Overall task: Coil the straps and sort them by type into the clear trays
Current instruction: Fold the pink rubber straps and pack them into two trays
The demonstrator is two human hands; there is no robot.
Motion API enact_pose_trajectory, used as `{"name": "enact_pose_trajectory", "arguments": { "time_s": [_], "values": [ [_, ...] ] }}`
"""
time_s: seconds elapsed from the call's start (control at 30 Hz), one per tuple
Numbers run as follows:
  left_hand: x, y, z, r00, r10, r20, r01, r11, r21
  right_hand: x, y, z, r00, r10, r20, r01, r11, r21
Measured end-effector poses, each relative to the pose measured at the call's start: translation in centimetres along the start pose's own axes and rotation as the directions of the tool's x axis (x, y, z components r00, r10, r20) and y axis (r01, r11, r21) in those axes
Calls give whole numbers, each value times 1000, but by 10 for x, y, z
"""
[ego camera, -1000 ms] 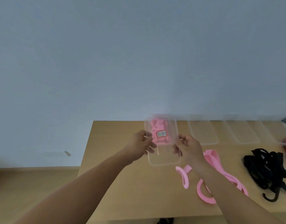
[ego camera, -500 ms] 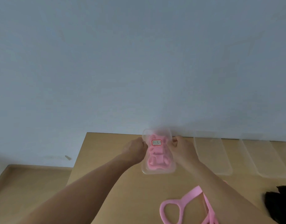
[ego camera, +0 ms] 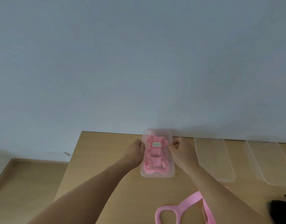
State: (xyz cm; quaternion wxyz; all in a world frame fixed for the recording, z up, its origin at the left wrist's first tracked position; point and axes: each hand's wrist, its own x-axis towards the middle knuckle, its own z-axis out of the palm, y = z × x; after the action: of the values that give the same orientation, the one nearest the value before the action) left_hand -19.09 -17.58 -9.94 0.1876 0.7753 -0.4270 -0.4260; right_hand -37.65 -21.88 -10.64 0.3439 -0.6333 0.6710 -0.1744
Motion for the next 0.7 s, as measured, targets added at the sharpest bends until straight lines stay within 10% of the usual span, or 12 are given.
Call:
{"name": "enact_pose_trajectory", "arguments": {
  "time_s": [0.23, 0.4, 0.7],
  "values": [
    [2, -1, 7, 954, 226, -198, -172, 951, 256, 4, 6, 4, 994, 86, 66, -85, 996, -18],
    [2, 2, 14, 666, 742, 76, -557, 427, 712, 2, 4, 4, 996, 75, 56, -74, 997, -21],
    [7, 0, 47, 816, 563, 130, -456, 491, 742, 5, 5, 2, 994, 71, 83, -70, 997, -24]
  ]
}}
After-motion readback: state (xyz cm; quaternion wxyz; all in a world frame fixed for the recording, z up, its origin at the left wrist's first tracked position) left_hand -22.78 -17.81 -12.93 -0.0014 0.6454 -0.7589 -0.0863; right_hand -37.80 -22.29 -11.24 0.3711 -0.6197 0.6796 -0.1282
